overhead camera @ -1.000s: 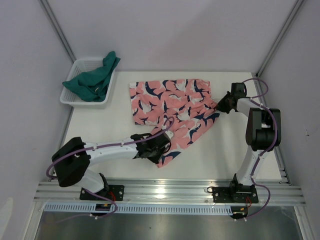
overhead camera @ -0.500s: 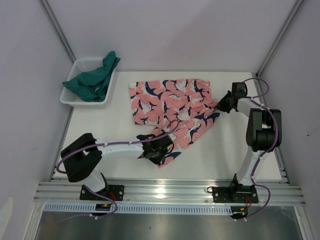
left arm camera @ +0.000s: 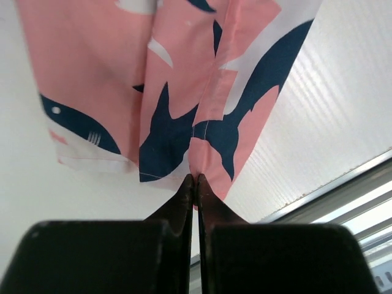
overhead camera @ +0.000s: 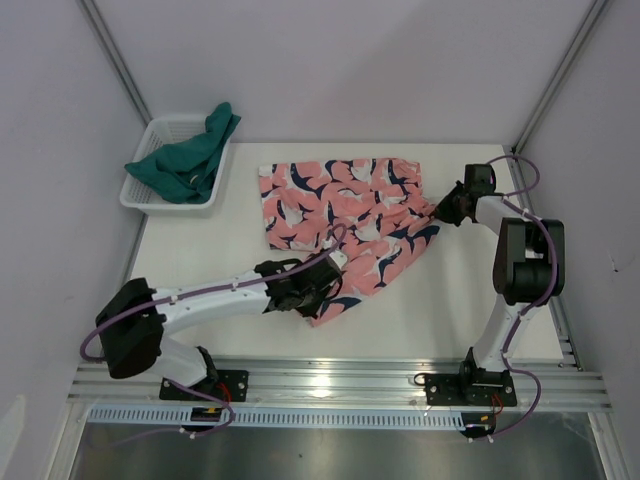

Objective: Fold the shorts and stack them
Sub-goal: Flatten the shorts out

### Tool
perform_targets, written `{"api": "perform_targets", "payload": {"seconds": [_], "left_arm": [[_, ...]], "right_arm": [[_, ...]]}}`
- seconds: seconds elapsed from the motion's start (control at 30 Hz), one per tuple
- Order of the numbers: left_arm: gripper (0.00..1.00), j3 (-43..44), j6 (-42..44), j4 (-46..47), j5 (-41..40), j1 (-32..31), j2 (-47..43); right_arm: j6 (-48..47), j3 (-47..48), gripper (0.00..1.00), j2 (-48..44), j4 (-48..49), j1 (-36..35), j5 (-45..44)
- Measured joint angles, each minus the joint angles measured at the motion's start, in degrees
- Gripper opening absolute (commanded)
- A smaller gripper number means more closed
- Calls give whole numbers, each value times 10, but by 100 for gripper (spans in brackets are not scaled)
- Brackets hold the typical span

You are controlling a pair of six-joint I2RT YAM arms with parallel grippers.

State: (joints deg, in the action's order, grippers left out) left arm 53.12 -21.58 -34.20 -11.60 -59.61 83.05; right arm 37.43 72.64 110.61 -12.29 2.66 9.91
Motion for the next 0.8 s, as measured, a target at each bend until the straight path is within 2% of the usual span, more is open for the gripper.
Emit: {"api": "perform_targets", "payload": {"seconds": [0.47, 0.67, 0.8], "left_arm": [[0, 56, -4, -84, -52, 0, -125], [0, 56, -3, -97, -69, 0, -174], [10, 56, 2, -90, -73, 0, -210]], "right_arm": [[-24, 12, 0, -148, -97, 15, -15], [-30, -10, 0, -177, -97, 24, -12], [-29, -54, 0, -178, -90, 23, -5]]}}
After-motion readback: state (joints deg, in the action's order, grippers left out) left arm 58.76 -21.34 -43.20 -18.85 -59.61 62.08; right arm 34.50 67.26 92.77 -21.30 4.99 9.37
